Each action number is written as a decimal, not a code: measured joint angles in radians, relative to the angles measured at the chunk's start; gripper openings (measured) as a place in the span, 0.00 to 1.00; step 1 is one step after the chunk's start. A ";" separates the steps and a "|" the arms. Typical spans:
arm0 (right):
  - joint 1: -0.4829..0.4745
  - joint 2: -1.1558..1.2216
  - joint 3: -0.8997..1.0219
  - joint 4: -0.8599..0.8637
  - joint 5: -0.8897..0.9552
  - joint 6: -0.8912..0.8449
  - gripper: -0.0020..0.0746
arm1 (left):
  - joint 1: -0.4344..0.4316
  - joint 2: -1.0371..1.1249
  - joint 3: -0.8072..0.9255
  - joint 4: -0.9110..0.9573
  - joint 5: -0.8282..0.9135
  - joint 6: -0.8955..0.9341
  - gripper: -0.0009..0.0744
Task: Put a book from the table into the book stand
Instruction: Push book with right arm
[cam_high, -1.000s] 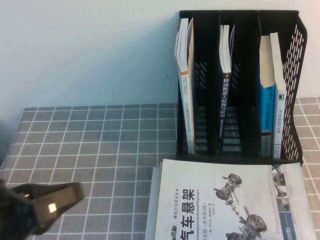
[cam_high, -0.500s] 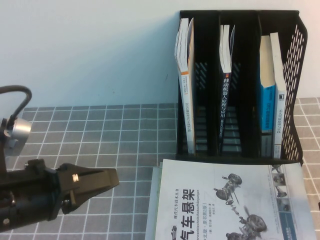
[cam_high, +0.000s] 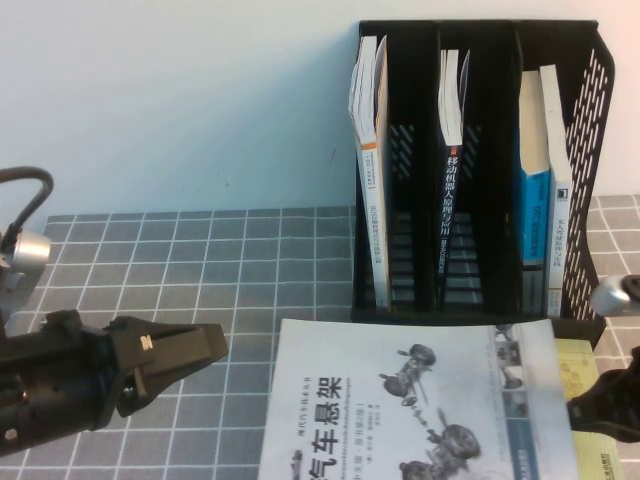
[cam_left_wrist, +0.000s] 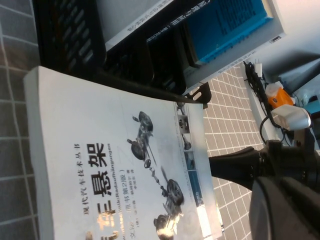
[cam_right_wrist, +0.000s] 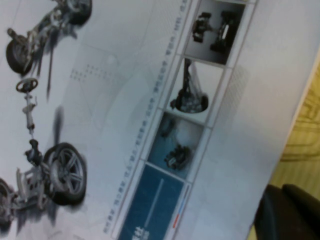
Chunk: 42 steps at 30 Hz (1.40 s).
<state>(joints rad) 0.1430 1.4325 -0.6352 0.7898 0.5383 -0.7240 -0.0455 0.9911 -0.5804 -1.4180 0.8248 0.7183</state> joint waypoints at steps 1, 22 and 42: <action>0.017 0.005 0.000 0.012 -0.006 -0.001 0.02 | 0.000 0.000 0.000 -0.002 -0.002 0.000 0.01; 0.051 0.046 -0.002 0.076 -0.034 -0.073 0.02 | 0.065 0.373 0.000 0.005 0.232 0.071 0.77; 0.051 0.046 -0.002 0.081 -0.026 -0.111 0.02 | 0.173 0.889 -0.116 -0.050 0.321 0.302 0.76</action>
<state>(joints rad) 0.1943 1.4785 -0.6371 0.8708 0.5120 -0.8346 0.1278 1.8797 -0.6967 -1.4683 1.1460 1.0202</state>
